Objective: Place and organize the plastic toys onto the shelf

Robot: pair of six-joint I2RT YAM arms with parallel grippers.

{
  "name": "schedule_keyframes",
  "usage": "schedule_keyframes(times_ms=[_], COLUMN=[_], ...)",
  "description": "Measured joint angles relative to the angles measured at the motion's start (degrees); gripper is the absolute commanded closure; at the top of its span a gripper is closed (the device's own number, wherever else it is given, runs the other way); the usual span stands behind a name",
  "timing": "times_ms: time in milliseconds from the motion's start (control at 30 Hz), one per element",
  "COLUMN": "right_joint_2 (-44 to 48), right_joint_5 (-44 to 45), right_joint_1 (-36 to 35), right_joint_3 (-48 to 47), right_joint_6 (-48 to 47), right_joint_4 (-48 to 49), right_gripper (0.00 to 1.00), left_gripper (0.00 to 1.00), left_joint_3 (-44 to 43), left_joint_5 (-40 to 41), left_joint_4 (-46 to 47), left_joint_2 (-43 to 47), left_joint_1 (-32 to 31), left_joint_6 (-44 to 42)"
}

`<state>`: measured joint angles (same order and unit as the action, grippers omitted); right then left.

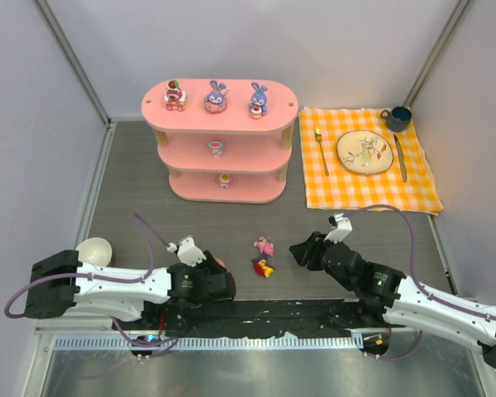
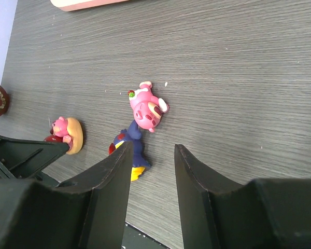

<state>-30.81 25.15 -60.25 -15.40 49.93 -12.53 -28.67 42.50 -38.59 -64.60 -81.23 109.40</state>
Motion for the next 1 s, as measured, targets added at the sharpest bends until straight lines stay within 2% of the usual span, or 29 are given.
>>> schedule_keyframes(times_ms=[167, 433, 633, 900, 967, 1000], right_joint_2=[-0.2, -0.3, -0.3, -0.3, -0.4, -0.5], right_joint_5=[0.0, 0.0, 0.0, 0.0, 0.0, 0.0], right_joint_1=[0.0, 0.0, 0.0, 0.0, 0.0, 0.0], right_joint_3=[0.0, 0.0, 0.0, 0.0, 0.0, 0.0], right_joint_6=[0.0, 0.2, 0.3, 0.4, 0.4, 0.4], right_joint_4=[0.0, 0.0, 0.0, 0.0, 0.0, 0.0], right_gripper=[0.56, 0.56, 0.56, 0.56, 0.56, 0.56], left_gripper=[1.0, 1.0, 1.0, 1.0, 0.94, 0.87], left_joint_3=[0.0, -0.3, -7.0, -7.8, -6.2, -5.1], left_joint_5=[-0.3, -4.8, -10.3, -13.7, -14.2, -14.5], left_joint_4=[2.1, 5.7, 6.0, 10.3, 12.2, 13.0], left_joint_2=[1.3, 1.3, -5.3, -4.1, -1.7, -0.5], left_joint_1=[1.6, 5.0, 5.3, 5.3, 5.3, 5.3], left_joint_6=[-5.7, -22.2, -38.2, -49.2, -50.7, -51.3])
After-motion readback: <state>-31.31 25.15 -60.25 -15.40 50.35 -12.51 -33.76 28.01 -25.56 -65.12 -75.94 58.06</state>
